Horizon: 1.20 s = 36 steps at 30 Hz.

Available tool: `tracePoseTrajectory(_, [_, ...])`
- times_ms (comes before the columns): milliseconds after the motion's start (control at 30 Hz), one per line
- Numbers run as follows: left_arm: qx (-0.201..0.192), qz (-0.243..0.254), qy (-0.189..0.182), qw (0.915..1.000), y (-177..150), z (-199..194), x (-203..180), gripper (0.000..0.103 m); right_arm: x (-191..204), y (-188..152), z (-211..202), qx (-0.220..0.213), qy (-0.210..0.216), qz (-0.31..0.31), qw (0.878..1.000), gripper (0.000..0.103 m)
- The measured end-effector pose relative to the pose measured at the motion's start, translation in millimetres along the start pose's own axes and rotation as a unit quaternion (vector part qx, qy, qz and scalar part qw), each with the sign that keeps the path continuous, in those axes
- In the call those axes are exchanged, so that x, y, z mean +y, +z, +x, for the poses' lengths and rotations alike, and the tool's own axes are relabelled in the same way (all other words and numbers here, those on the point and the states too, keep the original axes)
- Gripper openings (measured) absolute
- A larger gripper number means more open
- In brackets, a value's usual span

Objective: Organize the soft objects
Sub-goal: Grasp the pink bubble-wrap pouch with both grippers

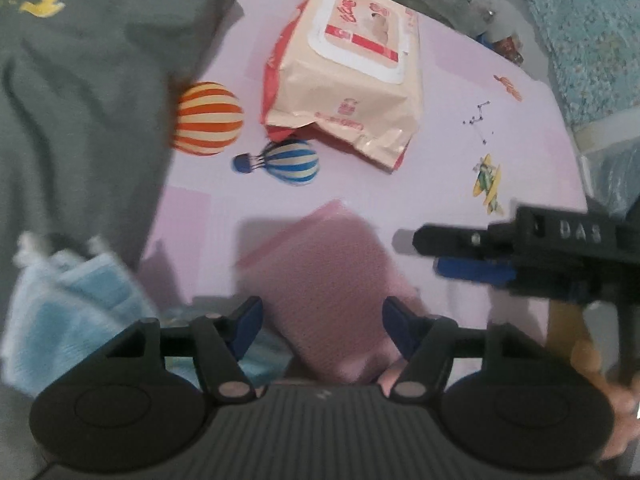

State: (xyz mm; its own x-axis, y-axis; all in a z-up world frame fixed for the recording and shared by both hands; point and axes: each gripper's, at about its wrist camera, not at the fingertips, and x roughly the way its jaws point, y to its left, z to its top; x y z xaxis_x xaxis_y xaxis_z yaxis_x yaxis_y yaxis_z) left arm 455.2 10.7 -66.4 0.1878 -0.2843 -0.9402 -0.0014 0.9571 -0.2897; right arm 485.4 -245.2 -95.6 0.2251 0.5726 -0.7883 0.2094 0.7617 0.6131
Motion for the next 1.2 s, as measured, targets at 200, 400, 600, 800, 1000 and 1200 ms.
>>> tracePoseTrajectory(200, [-0.026, -0.018, -0.045, 0.9985, 9, 11, -4, 0.071, -12, 5, -8, -0.007, 0.005, 0.014, 1.0, 0.054])
tracePoseTrajectory(400, [-0.032, 0.034, -0.009, 0.9989, 3, 0, -11, 0.074, -16, 2, -14, 0.0, 0.016, 0.006, 1.0, 0.052])
tracePoseTrajectory(600, [0.009, 0.046, -0.014, 0.9988, 5, 13, -13, 0.068, -16, -5, -3, 0.018, 0.021, -0.006, 1.0, 0.033])
tracePoseTrajectory(800, [0.015, 0.026, -0.032, 0.999, 9, 19, -13, 0.062, -12, -6, 8, 0.017, 0.035, -0.016, 0.999, 0.028])
tracePoseTrajectory(1000, [-0.015, 0.027, -0.026, 0.9992, 11, -4, -22, 0.062, 1, -8, -4, -0.006, 0.042, -0.03, 0.999, 0.028])
tracePoseTrajectory(1200, [-0.092, 0.048, -0.022, 0.9943, -1, -58, -51, 0.062, 27, -10, -51, -0.058, 0.067, -0.063, 0.994, 0.028])
